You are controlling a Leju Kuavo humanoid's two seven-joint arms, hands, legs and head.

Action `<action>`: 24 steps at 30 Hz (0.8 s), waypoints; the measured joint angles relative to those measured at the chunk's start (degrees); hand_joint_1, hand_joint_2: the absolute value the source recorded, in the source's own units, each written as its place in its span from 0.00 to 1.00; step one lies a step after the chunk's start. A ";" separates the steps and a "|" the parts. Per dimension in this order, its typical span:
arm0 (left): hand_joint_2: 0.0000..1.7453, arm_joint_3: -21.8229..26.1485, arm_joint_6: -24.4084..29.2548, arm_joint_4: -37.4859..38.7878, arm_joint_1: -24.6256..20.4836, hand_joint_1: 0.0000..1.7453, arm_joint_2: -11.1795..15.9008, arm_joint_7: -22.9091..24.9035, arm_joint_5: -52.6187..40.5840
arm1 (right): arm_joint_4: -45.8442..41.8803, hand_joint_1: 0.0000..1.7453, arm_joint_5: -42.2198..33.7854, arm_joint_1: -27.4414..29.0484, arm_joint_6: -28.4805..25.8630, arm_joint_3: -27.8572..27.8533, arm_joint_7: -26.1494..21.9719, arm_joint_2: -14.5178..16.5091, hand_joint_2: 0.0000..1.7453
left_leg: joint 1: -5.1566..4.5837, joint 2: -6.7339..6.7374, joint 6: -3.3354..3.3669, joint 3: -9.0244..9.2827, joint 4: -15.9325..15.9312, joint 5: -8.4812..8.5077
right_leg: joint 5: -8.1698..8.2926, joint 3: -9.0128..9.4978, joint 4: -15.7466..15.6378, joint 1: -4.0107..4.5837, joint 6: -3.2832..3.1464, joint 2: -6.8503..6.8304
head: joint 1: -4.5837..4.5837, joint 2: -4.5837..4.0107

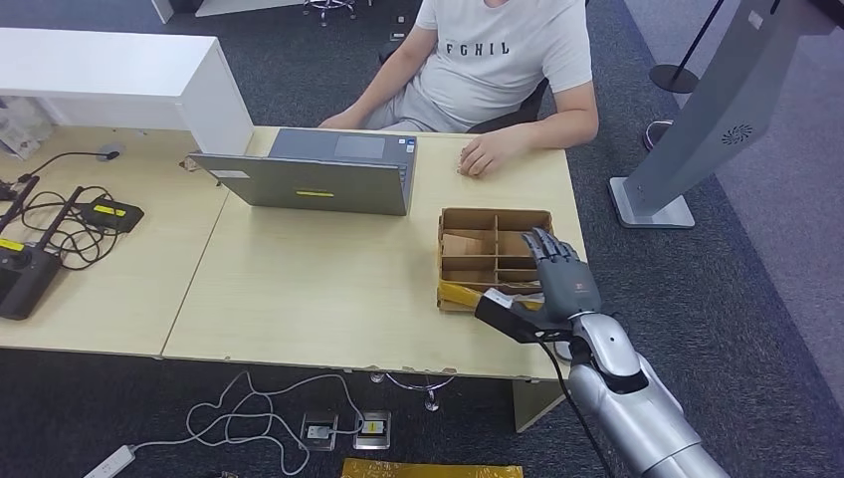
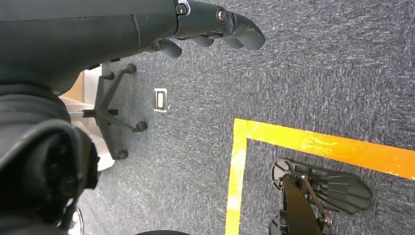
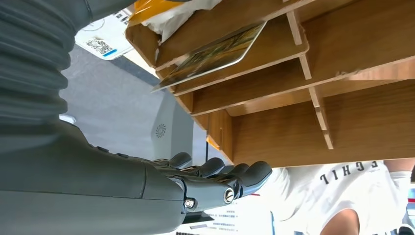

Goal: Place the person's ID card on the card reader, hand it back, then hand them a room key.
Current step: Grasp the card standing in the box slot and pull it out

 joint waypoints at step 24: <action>0.00 0.00 -0.24 0.00 0.00 0.00 0.31 0.00 -0.03 | 1.97 1.00 -3.60 0.04 -0.14 -0.43 -3.66 0.44 1.00 | 0.00 0.01 0.00 -0.01 -0.01 0.00 | 0.00 0.02 0.00 0.00 0.00 0.01 | 0.00 0.01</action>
